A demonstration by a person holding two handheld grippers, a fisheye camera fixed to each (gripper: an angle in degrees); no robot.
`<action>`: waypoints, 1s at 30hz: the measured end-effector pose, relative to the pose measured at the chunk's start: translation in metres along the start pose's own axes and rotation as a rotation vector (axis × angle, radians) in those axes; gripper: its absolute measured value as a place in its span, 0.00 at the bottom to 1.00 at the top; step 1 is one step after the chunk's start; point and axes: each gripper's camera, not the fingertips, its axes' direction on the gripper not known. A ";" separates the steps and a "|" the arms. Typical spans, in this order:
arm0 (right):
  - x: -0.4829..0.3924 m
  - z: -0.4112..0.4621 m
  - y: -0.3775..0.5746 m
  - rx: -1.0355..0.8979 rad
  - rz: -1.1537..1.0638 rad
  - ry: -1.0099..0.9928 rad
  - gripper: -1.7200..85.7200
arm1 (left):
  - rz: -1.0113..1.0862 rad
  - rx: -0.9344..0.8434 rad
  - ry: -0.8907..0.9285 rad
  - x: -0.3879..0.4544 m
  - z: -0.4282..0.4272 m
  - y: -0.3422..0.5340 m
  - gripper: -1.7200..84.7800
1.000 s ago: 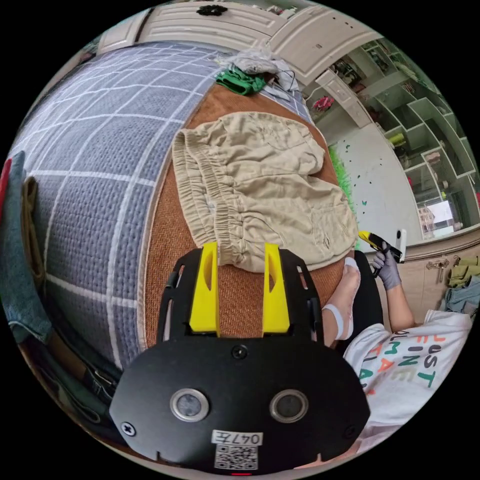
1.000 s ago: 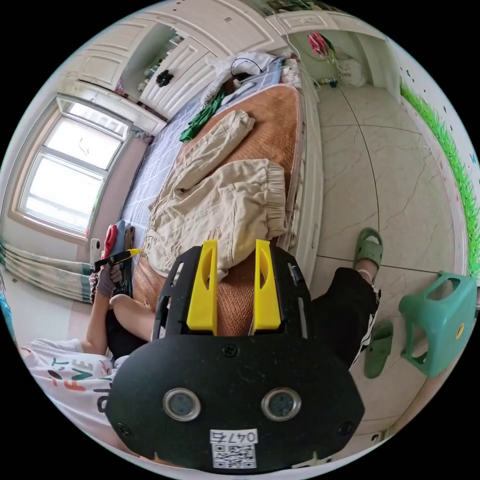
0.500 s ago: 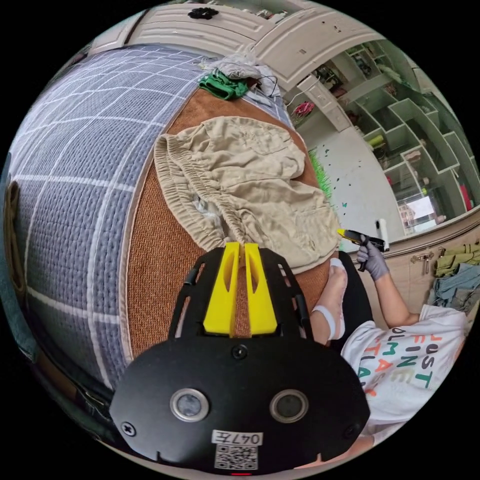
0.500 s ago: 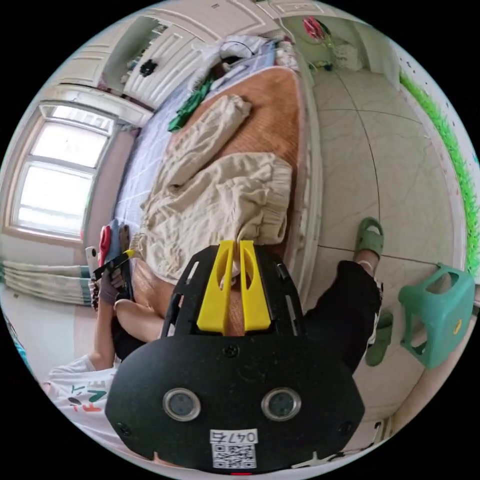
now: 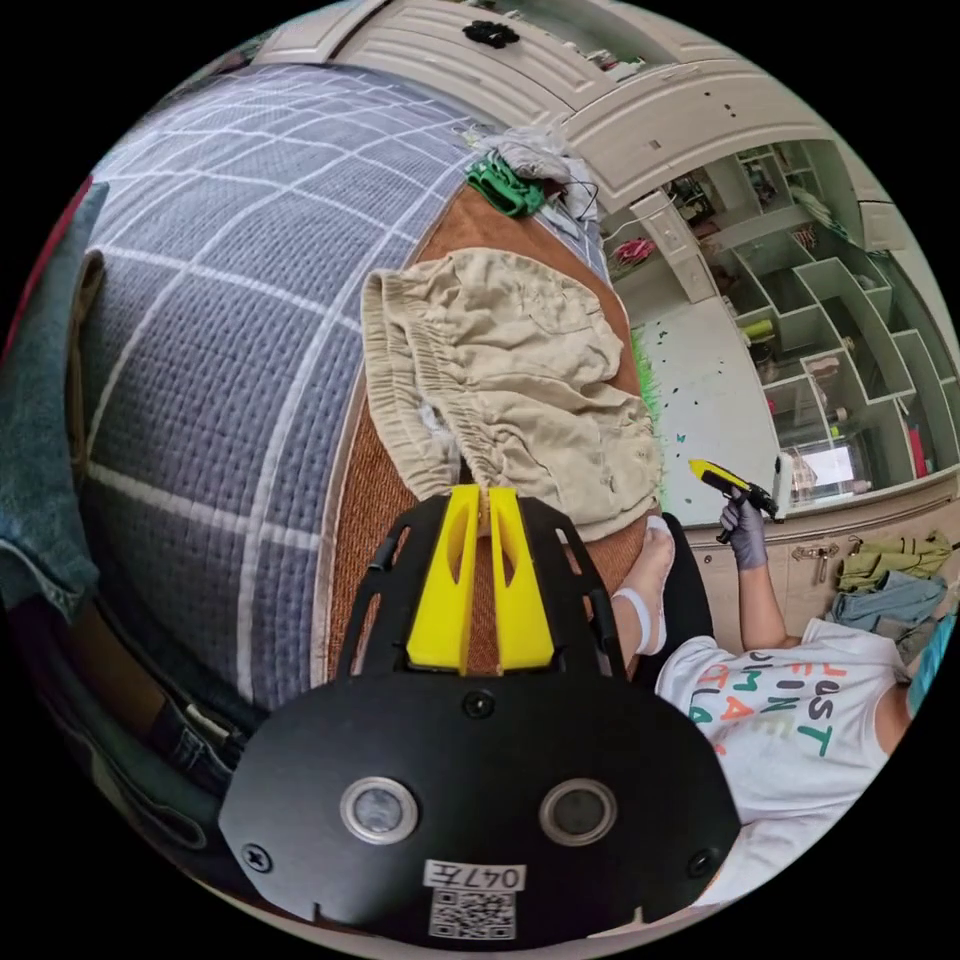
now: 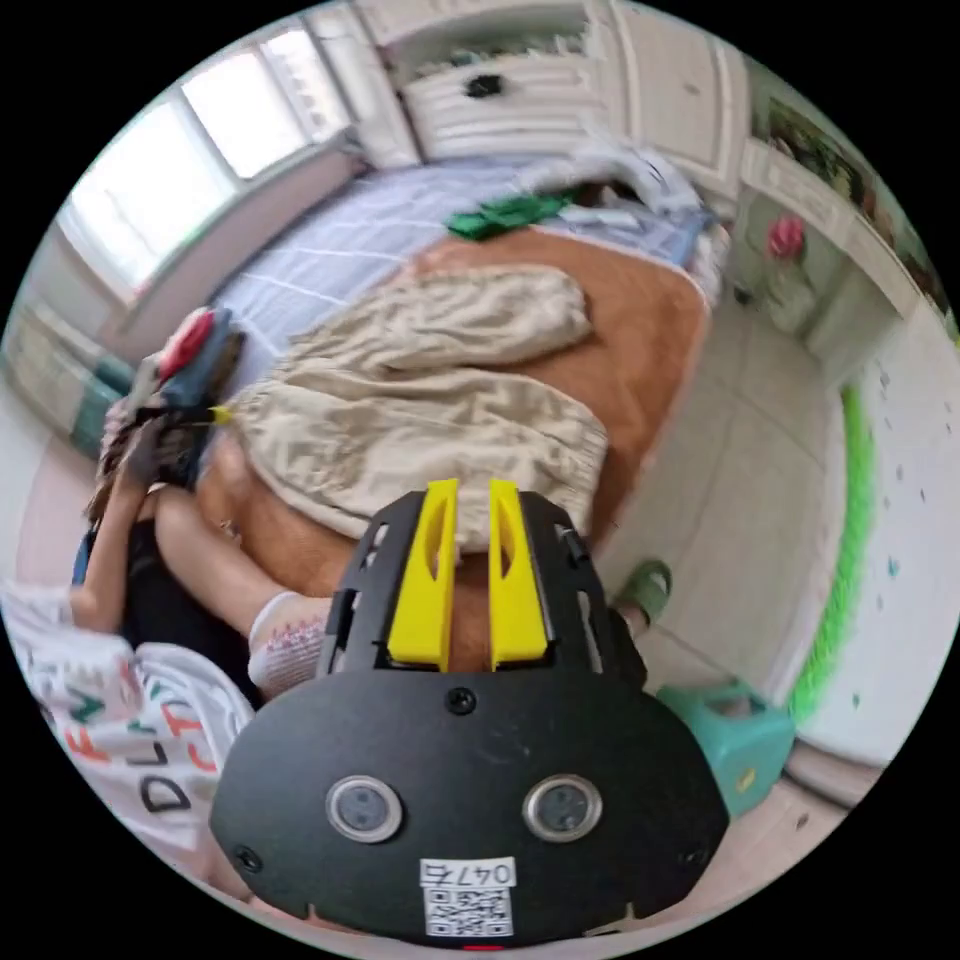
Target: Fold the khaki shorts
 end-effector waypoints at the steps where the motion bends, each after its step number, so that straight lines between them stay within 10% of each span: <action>1: -0.022 0.004 -0.016 -0.022 -0.119 -0.129 0.02 | -0.001 -0.005 -0.011 0.008 0.008 -0.002 0.02; 12: -0.134 0.083 -0.152 -0.447 -0.536 -0.133 0.01 | -0.030 0.069 0.082 0.048 0.057 -0.002 0.02; 30: -0.209 -0.008 -0.220 -0.353 -0.690 0.049 0.02 | -0.035 0.036 0.111 0.138 0.118 -0.018 0.02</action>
